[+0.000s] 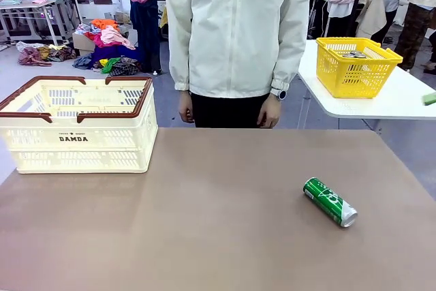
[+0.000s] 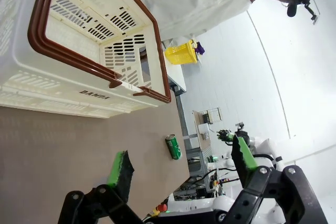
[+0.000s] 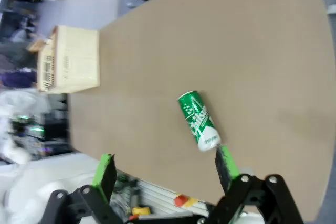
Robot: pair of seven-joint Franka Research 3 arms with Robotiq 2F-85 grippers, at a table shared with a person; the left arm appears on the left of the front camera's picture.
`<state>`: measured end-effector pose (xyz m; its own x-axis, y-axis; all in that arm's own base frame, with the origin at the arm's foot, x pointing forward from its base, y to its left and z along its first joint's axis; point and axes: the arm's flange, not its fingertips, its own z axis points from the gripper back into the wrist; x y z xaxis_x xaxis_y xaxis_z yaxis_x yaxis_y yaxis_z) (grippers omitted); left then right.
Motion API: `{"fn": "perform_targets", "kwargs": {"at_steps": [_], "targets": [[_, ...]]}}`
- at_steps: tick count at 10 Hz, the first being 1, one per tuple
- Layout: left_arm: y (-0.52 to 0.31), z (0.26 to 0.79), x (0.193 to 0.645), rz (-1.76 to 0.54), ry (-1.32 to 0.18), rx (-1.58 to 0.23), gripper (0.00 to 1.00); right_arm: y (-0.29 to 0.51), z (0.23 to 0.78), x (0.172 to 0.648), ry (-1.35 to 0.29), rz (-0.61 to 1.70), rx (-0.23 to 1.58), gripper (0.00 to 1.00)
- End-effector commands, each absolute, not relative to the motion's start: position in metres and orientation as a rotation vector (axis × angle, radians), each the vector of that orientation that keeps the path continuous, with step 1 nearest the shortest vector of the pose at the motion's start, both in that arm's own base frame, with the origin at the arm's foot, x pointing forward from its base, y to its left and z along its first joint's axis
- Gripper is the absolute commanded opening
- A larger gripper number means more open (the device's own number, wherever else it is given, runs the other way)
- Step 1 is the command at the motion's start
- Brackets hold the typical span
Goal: Place the drinks into the Shopping basket.
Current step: Pick up one drink and place it into the Shopping basket.
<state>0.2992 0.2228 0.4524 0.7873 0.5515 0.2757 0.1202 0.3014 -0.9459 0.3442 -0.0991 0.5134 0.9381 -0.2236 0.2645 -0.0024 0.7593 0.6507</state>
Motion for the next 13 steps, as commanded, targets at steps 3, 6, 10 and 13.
{"fn": "perform_targets", "kwargs": {"at_steps": [3, 6, 10, 13], "targets": [[0.224, 0.454, 0.298, 0.298, -0.645, -1.257, 1.0, 0.038, 0.476, 0.41, -0.087, -0.012, 0.074, 1.0], [0.224, 0.454, 0.298, 0.298, -0.645, -1.257, 1.0, 0.044, 0.473, 0.397, -0.054, -0.184, 0.152, 1.0], [0.224, 0.454, 0.298, 0.298, -0.645, -1.257, 1.0, 0.059, 0.453, 0.402, -0.076, -0.088, 0.086, 1.0], [0.224, 0.454, 0.298, 0.298, -0.645, -1.257, 1.0, 0.093, 0.426, 0.398, 0.054, 0.702, 0.057, 1.0]]}}
